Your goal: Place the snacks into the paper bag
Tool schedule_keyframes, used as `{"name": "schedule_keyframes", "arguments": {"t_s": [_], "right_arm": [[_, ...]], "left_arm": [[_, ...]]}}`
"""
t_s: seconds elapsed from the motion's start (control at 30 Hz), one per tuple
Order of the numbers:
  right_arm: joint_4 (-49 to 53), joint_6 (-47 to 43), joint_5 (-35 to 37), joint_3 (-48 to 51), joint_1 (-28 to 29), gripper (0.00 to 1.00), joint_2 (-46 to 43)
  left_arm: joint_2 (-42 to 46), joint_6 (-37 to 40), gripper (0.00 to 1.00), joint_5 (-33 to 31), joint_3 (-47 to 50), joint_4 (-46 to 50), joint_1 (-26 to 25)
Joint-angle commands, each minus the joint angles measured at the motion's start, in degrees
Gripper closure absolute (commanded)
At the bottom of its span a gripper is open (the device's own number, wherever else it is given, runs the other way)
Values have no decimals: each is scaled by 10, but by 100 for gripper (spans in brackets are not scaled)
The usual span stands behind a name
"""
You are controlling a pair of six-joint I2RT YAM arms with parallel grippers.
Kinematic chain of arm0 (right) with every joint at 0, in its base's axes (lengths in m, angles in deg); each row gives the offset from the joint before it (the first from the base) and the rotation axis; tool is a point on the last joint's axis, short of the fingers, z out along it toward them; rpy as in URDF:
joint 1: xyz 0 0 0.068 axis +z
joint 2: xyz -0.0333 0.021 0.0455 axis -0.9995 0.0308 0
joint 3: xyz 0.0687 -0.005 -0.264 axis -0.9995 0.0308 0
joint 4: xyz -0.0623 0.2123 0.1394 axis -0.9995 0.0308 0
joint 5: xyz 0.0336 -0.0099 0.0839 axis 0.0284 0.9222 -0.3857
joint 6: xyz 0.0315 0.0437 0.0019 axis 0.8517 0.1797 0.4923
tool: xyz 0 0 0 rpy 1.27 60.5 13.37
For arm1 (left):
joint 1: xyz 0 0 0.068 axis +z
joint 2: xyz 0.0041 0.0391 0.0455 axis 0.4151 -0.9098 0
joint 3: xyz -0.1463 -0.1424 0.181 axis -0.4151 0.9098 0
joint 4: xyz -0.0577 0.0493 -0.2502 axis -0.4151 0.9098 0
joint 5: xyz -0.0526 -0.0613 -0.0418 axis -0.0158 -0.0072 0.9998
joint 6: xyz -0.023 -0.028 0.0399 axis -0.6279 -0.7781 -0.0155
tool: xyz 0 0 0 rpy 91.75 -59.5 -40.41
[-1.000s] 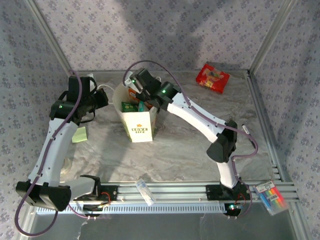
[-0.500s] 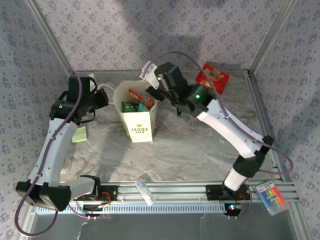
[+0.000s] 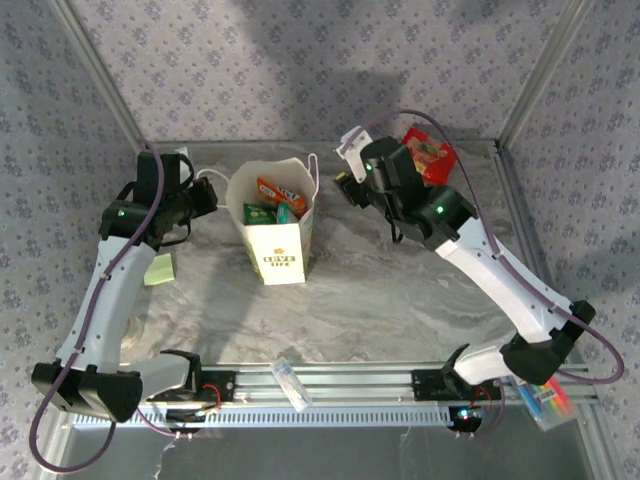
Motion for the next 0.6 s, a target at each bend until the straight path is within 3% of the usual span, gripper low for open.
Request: {"name": "schedule_keyframes", "arguments": {"t_s": [0.0, 0.3, 0.57], "right_arm": [[-16, 65, 20, 47, -27, 29, -44], [-17, 193, 1, 149, -180, 24, -107], [-14, 253, -39, 211, -278, 22, -101]], "left_arm": [[5, 7, 91, 5, -26, 3, 4], [2, 1, 91, 6, -32, 0, 4], [-10, -2, 91, 10, -35, 0, 3]]}}
